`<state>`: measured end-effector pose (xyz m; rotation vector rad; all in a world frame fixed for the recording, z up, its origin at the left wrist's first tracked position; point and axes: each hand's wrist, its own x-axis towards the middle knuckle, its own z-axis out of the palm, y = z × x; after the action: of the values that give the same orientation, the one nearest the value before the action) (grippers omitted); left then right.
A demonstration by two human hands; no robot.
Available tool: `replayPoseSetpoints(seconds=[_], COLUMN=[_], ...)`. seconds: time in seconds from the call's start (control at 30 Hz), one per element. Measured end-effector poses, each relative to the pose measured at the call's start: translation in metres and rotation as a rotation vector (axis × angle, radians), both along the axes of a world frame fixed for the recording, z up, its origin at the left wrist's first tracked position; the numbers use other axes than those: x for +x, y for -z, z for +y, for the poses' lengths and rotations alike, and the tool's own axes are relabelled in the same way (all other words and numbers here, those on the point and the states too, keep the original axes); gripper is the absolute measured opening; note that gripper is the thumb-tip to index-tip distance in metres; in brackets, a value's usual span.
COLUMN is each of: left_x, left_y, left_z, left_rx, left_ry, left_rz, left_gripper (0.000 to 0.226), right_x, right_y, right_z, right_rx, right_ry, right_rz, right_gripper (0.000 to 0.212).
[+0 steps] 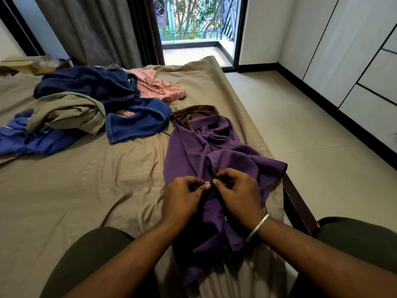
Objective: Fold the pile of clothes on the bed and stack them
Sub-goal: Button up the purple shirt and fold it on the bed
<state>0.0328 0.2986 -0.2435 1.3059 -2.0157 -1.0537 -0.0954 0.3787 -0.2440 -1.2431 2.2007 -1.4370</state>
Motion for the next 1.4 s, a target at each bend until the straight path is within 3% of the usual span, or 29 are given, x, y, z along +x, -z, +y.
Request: replayPoseSetpoints(seconds=[0.33, 0.93, 1.13, 1.4], left_x=[0.0, 0.001, -0.001, 0.0], left_y=[0.002, -0.001, 0.002, -0.004], left_z=[0.002, 0.005, 0.001, 0.004], left_rx=[0.027, 0.115, 0.281, 0.616], left_ry=[0.003, -0.023, -0.014, -0.026], left_rz=[0.015, 0.103, 0.246, 0.419], left_gripper=[0.014, 0.004, 0.004, 0.021], right_x=[0.001, -0.004, -0.002, -0.004], right_y=[0.007, 0.017, 0.005, 0.007], right_z=[-0.001, -0.007, -0.006, -0.002], right_rx=[0.017, 0.025, -0.066, -0.034], right_ry=[-0.051, -0.185, -0.214, -0.241], right_rz=[0.032, -0.388, -0.744, -0.672], right_gripper=[0.007, 0.013, 0.018, 0.012])
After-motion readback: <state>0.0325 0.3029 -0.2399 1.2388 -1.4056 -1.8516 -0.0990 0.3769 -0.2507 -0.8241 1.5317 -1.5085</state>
